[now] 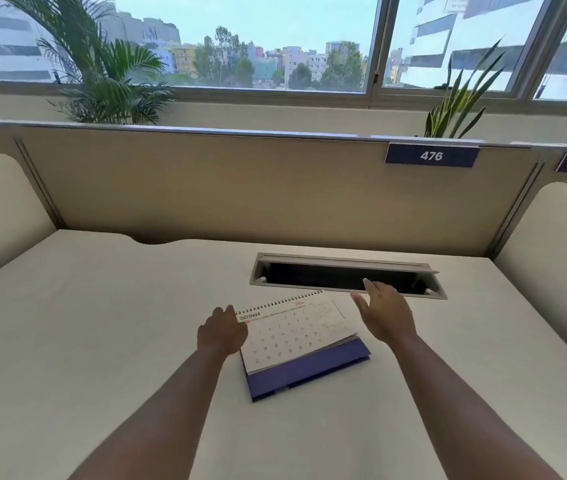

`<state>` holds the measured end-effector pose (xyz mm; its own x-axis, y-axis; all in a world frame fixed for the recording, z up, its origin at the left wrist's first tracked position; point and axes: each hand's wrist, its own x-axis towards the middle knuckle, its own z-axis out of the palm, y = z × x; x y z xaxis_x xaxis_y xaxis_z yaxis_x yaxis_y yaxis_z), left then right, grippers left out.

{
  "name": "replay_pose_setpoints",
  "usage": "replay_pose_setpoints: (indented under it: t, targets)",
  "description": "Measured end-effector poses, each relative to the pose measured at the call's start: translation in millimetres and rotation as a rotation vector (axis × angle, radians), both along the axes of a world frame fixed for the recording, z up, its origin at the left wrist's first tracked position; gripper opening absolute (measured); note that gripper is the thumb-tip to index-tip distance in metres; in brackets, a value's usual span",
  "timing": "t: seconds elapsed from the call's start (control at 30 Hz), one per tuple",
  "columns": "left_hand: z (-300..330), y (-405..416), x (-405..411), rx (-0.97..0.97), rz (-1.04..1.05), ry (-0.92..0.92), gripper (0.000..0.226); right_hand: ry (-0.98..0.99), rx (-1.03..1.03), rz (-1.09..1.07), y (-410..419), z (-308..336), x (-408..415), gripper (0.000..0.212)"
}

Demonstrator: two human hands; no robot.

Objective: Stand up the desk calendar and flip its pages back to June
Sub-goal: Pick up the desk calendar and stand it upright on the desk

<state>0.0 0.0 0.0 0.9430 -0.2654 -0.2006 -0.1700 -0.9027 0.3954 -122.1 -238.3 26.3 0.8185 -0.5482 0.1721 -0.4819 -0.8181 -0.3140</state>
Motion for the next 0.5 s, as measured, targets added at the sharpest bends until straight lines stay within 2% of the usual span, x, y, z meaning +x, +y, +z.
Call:
replay_pose_setpoints:
  t: [0.1, 0.23, 0.4, 0.5]
  targets:
    - [-19, 0, 3, -0.101, 0.110, 0.205, 0.040, 0.118, 0.165, -0.048, -5, -22, 3, 0.053]
    - [-35, -9, 6, -0.286, 0.231, 0.373, 0.034, 0.273, 0.340, -0.051, -10, -50, 9, 0.053]
    - [-44, -17, 12, -0.473, 0.395, 0.512, 0.038, 0.289, 0.512, -0.094, -9, -69, 19, 0.058]
    - [-47, -19, 16, -0.483, 0.455, 0.532, 0.040, 0.248, 0.569, -0.169, -8, -72, 25, 0.052]
